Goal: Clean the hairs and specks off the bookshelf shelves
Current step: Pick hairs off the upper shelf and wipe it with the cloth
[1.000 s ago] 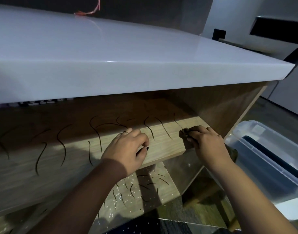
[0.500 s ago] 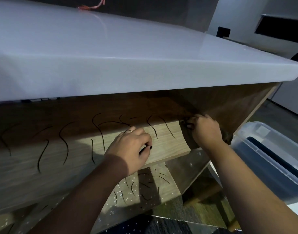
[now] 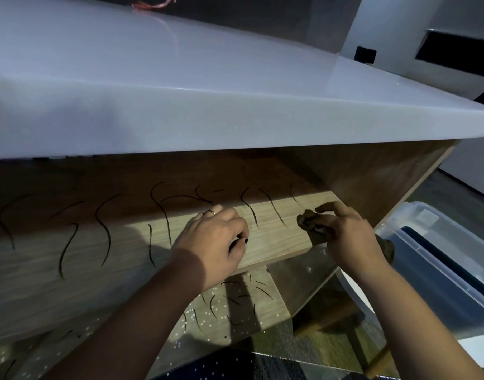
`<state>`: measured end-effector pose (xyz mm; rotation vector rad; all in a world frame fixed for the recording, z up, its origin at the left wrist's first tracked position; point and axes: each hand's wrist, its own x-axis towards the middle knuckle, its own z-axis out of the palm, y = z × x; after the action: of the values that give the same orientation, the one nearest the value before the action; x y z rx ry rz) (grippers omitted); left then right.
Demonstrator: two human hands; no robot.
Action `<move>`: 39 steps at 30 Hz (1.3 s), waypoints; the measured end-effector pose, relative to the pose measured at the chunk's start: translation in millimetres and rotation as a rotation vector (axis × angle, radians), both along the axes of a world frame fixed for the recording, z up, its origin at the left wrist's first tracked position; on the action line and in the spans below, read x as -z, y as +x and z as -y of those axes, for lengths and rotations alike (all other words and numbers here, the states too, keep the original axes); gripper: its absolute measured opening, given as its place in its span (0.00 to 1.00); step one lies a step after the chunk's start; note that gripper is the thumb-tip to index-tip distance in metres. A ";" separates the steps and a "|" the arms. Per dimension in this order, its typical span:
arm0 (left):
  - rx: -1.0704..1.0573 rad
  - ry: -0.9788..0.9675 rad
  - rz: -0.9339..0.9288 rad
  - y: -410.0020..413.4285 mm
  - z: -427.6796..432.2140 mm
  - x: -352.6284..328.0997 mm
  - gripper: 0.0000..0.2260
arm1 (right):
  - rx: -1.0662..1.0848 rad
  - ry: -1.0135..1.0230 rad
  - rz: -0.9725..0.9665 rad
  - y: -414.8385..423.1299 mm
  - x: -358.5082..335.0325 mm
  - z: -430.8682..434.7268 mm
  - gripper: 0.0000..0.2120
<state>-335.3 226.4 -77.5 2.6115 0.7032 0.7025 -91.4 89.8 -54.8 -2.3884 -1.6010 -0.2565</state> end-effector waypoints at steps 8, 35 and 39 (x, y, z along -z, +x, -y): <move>-0.033 0.018 0.000 -0.3 1.9 0.6 0.08 | 0.032 -0.013 0.016 21.7 -3.1 -64.9 0.19; -0.031 0.036 0.027 2.0 -0.4 2.4 0.14 | 0.032 0.010 0.010 12.8 0.9 -76.2 0.12; -0.035 0.061 0.045 2.8 -1.9 2.1 0.12 | 0.147 -0.096 0.052 25.8 -0.8 -110.4 0.10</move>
<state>-332.6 228.3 -79.7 2.6351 0.7270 0.8031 -65.7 200.2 -54.0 -2.5976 -1.4922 -0.2774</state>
